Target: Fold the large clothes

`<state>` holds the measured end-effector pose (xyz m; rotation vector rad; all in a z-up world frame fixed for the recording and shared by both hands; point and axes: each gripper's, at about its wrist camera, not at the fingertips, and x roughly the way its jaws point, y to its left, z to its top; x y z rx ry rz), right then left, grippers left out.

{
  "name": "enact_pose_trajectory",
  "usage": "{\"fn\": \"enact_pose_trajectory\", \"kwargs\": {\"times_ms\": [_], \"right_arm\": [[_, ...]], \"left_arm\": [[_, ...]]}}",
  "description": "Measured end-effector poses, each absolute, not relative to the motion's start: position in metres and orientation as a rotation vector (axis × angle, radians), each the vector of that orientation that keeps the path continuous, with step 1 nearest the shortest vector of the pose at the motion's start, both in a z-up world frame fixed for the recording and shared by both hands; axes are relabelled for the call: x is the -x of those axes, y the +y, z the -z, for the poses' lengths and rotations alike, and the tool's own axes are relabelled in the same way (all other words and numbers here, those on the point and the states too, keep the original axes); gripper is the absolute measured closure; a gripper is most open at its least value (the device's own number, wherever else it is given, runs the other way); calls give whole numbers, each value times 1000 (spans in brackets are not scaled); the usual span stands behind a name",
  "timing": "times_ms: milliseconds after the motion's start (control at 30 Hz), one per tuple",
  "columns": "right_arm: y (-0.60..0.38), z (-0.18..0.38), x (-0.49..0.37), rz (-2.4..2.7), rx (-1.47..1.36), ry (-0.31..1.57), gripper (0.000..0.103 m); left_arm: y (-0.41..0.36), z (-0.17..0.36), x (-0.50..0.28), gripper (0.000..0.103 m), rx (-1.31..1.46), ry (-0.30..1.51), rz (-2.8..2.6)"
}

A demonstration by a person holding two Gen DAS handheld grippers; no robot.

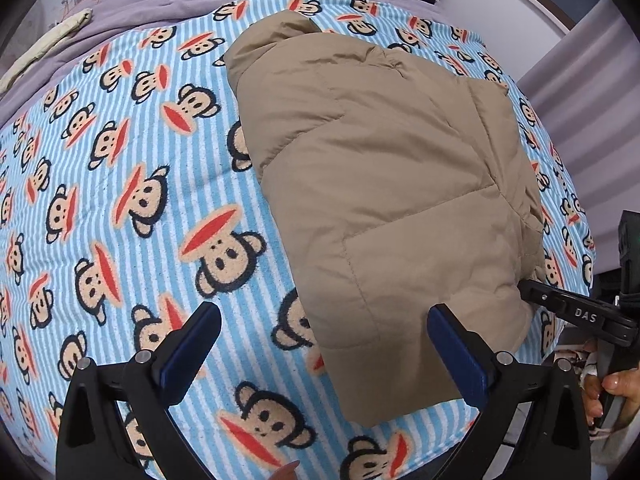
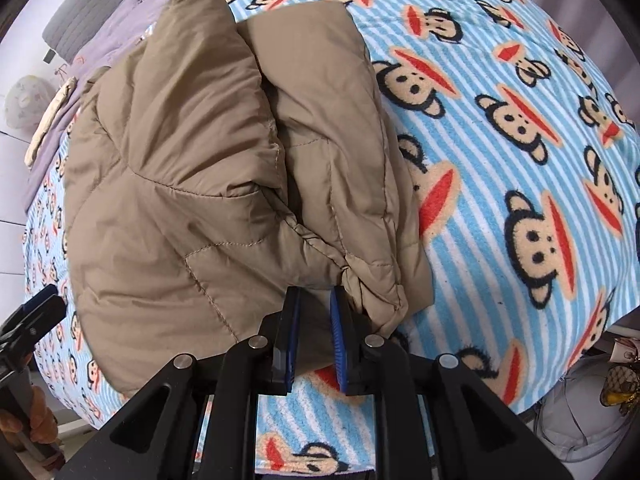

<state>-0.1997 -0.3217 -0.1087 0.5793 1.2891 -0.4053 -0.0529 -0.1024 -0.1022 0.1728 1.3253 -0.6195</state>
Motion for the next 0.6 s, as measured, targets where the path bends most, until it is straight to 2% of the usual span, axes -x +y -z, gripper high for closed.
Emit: {"fn": "enact_pose_trajectory", "kwargs": {"times_ms": [100,167,233,300,467,533,600], "right_arm": [[-320,91,198,347,-595,1273,56],[-321,77,194,323,-586,1260,50],[-322,65,189,301,-565,1251,38],[-326,57,184,278,-542,1244,34],[-353,49,175,268,-528,1236,33],[-367,55,176,283,-541,1237,24],[-381,59,171,283,-569,1239,23]], "left_arm": [[-102,101,51,0,-159,1345,592],[-101,98,49,0,-143,1349,580],[-100,95,47,0,-143,1344,561],[-97,93,44,0,-135,1342,549],[-94,101,36,0,-111,1374,480],[-93,102,33,0,-69,1388,467],[-91,104,29,0,-26,1401,453]]}}
